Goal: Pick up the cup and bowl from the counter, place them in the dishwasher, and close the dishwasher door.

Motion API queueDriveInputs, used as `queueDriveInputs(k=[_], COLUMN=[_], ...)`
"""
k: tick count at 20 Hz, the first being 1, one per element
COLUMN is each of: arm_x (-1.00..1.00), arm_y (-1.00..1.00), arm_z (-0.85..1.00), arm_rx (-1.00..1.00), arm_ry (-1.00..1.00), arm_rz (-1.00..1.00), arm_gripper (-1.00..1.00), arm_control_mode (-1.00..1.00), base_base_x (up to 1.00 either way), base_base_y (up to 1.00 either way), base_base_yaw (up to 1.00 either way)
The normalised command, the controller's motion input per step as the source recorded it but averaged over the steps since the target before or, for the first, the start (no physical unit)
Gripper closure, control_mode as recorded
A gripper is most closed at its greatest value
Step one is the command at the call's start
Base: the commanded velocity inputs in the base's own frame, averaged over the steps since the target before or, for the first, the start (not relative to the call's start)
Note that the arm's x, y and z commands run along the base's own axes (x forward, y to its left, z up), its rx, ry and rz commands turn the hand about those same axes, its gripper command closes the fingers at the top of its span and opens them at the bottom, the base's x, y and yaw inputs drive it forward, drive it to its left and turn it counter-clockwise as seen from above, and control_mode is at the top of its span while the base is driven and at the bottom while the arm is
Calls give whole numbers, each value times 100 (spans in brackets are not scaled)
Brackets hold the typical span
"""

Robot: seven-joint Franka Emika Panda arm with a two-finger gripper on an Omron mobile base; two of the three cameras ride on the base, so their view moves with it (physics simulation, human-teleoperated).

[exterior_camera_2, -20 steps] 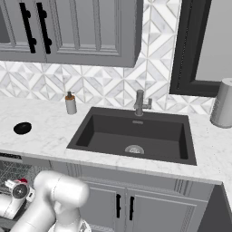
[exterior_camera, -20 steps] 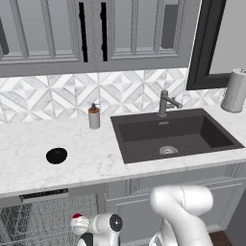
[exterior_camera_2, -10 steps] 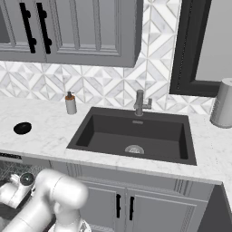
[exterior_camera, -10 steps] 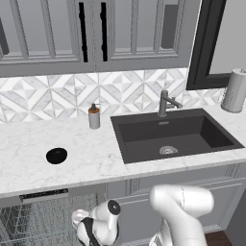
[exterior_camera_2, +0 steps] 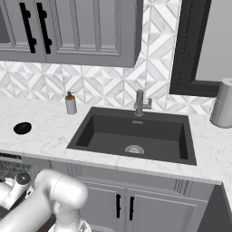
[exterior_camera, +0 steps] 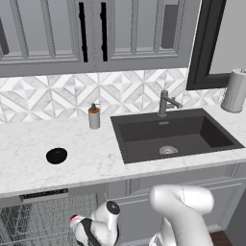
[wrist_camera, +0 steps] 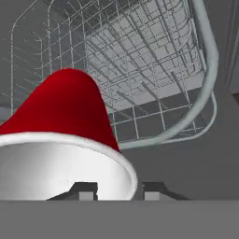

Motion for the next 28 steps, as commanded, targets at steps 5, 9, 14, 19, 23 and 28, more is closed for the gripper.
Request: queueDriveInputs(k=[5,9,14,19,23,28], arm_x=[-48,0,13,55,71,21], arm_y=[15,0,-12,-22,-3,22], arm_z=[-6,1,20,6,0,12], arm_rx=[0,1,6,1,-1,-8], arm_ry=[1,10,7,-7,-20,-41], arm_rz=[0,0,-1,-4,-6,-15], arm_gripper=[-100,-100,-100,-100,-100,-100], arm_control_mode=[-100,-100,-100,-100,-100,-100], base_base_x=[0,0,0,0,0,0], base_base_y=[0,0,0,0,0,0], base_base_yaw=[0,0,0,0,0,0])
